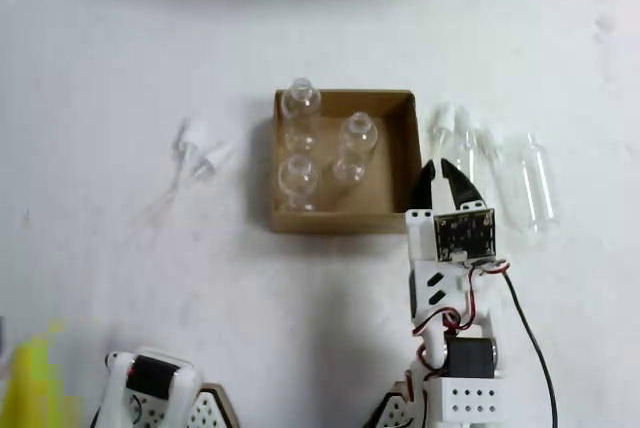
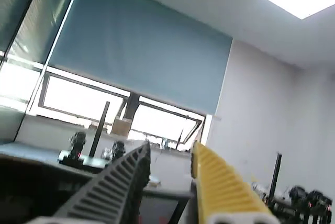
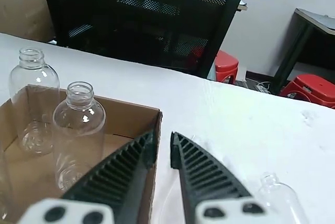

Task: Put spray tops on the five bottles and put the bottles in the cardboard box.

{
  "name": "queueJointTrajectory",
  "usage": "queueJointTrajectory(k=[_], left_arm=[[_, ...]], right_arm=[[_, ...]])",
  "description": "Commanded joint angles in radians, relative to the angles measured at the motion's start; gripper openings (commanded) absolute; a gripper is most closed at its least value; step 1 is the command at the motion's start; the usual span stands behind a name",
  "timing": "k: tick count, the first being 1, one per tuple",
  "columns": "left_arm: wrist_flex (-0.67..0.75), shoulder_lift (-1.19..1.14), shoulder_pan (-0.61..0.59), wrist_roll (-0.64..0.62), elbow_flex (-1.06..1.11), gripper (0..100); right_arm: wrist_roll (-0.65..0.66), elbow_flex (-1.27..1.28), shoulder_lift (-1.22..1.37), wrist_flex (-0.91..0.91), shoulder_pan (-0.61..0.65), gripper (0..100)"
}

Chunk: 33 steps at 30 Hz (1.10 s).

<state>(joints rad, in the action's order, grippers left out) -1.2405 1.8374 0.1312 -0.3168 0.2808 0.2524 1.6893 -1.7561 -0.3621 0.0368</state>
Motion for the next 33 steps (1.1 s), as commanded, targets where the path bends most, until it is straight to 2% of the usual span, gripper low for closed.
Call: queueJointTrajectory(k=[1, 10, 14, 19, 25, 29, 33], left_arm=[[0.025, -0.01, 0.007, 0.141, 0.143, 14], [0.316, -0.016, -0.008, 0.439, 0.559, 14], [0.396, -0.018, -0.136, 0.41, 0.675, 14], [0.437, -0.018, -0.312, 0.443, 0.825, 14], [0.47, -0.018, -0.32, 0.446, 1.026, 14], [0.488, -0.038, -0.32, 0.446, 1.063, 14], [0.528, -0.197, -0.32, 0.446, 1.046, 14]], right_arm=[[0.008, 0.005, 0.001, -0.012, -0.008, 3.5], [0.008, 0.005, -0.008, -0.084, -0.008, 3.9], [0.008, 0.005, -0.008, -0.085, -0.01, 3.9], [0.008, 0.005, -0.008, -0.085, -0.01, 3.9], [0.008, 0.005, -0.005, -0.085, -0.01, 3.8], [0.008, 0.005, -0.001, -0.087, -0.01, 3.8], [0.008, 0.005, -0.001, -0.087, -0.012, 3.9]])
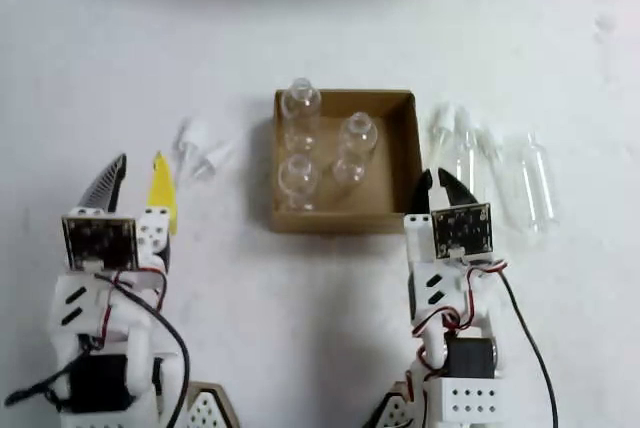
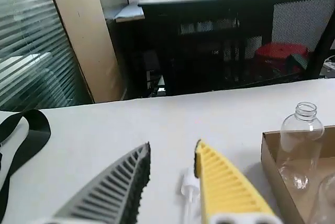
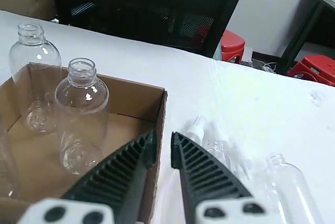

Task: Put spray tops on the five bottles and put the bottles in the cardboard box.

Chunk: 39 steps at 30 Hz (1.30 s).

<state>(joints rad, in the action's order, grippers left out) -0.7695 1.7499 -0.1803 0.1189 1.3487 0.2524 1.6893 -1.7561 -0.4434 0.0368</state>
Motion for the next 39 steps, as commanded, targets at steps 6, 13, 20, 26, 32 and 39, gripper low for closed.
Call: queueJointTrajectory(k=[6, 13, 20, 26, 32, 39], left_arm=[[0.112, -0.532, 0.019, 0.003, -0.198, 14], [0.147, -0.906, 0.044, -0.109, -0.307, 14], [0.345, -1.064, 0.004, -0.124, -0.232, 14], [0.462, -1.072, 0.001, -0.124, -0.16, 14], [0.496, -1.072, 0.002, -0.126, -0.127, 14], [0.494, -1.072, 0.001, -0.129, -0.127, 14]], right_arm=[[0.009, 0.005, -0.008, -0.039, -0.061, 3.9], [0.009, 0.005, -0.008, -0.045, -0.084, 3.9], [0.032, -0.017, 0.002, -0.048, -0.074, 3.9], [0.044, -0.094, 0.002, -0.107, -0.019, 3.9], [0.12, -0.313, 0.062, -0.228, 0.022, 3.9], [0.158, -0.667, 0.483, -0.248, -0.099, 3.9]])
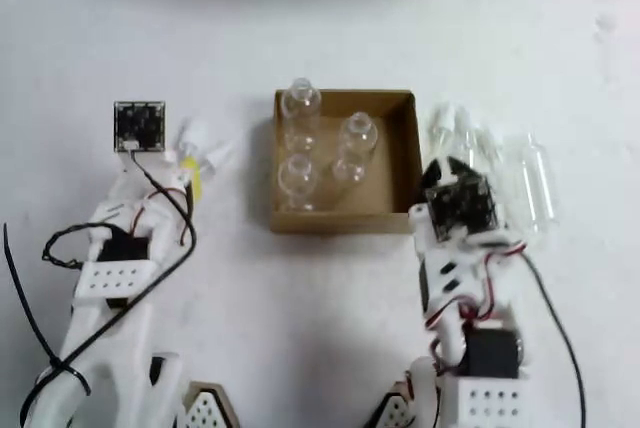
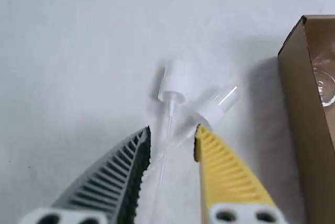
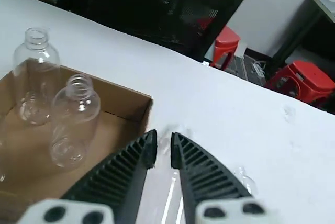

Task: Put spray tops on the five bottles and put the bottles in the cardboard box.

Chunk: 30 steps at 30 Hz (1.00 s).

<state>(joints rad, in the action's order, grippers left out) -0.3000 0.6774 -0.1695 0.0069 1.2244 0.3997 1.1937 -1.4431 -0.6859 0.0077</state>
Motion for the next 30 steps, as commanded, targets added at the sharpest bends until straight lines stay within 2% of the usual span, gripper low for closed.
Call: queueJointTrajectory(k=[1, 7, 24, 30], left_arm=[[0.025, -0.001, -0.01, -0.017, -0.003, 14], [0.025, -0.007, -0.007, -0.017, -0.002, 14], [0.028, -0.005, -0.002, -0.012, 0.008, 14], [0.028, -0.007, -0.002, -0.012, 0.005, 14]], right_arm=[[0.011, -0.227, 0.237, -0.008, -0.097, 3.9], [0.014, -0.574, 0.653, -0.084, -0.217, 3.9], [0.009, -1.712, 1.765, -0.734, -0.219, 4.1], [0.009, -2.088, 2.084, -0.94, -0.156, 17.9]])
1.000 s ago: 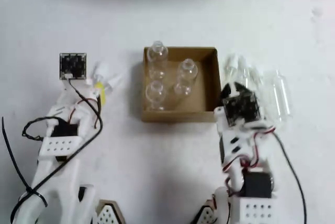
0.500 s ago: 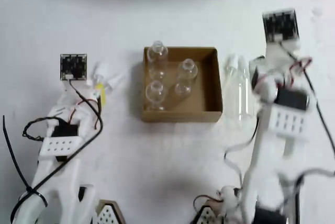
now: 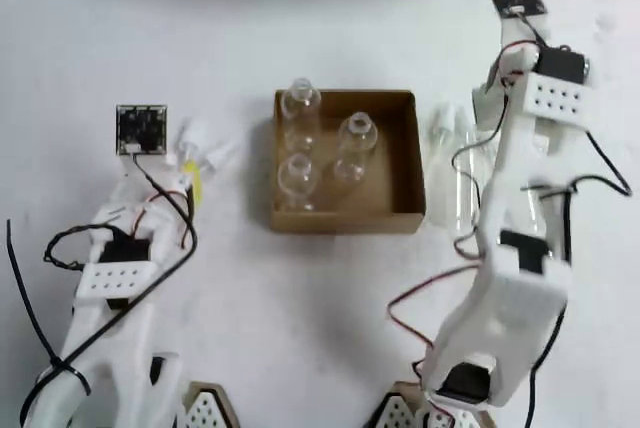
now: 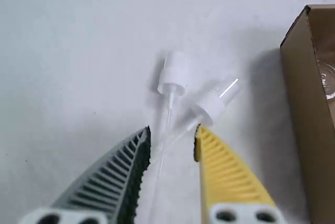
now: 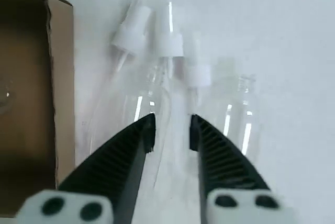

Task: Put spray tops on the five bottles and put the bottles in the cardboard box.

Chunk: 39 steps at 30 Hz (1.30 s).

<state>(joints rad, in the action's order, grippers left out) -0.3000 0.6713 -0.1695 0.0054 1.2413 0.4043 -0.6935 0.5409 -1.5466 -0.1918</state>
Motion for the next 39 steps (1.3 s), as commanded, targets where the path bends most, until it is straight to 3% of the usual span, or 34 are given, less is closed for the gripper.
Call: queueJointTrajectory(k=[1, 6, 14, 32, 39], left_arm=[[0.029, -0.001, -0.002, -0.011, -0.012, 14], [0.052, -0.002, -0.002, -0.011, -0.008, 14], [0.052, -0.002, -0.001, -0.011, -0.008, 14], [0.051, -0.002, 0.024, -0.009, -0.008, 14], [0.051, -0.002, 0.024, -0.009, -0.008, 14]], right_arm=[[0.005, -0.264, 0.147, -0.105, 0.051, 18.8], [0.005, -0.52, 0.334, -0.176, 0.09, 16.3], [0.008, -0.652, 0.509, -0.173, 0.076, 16.6], [0.014, -0.566, 0.522, -0.173, 0.048, 16.2], [0.063, -0.563, 0.536, -0.173, 0.048, 7.0]])
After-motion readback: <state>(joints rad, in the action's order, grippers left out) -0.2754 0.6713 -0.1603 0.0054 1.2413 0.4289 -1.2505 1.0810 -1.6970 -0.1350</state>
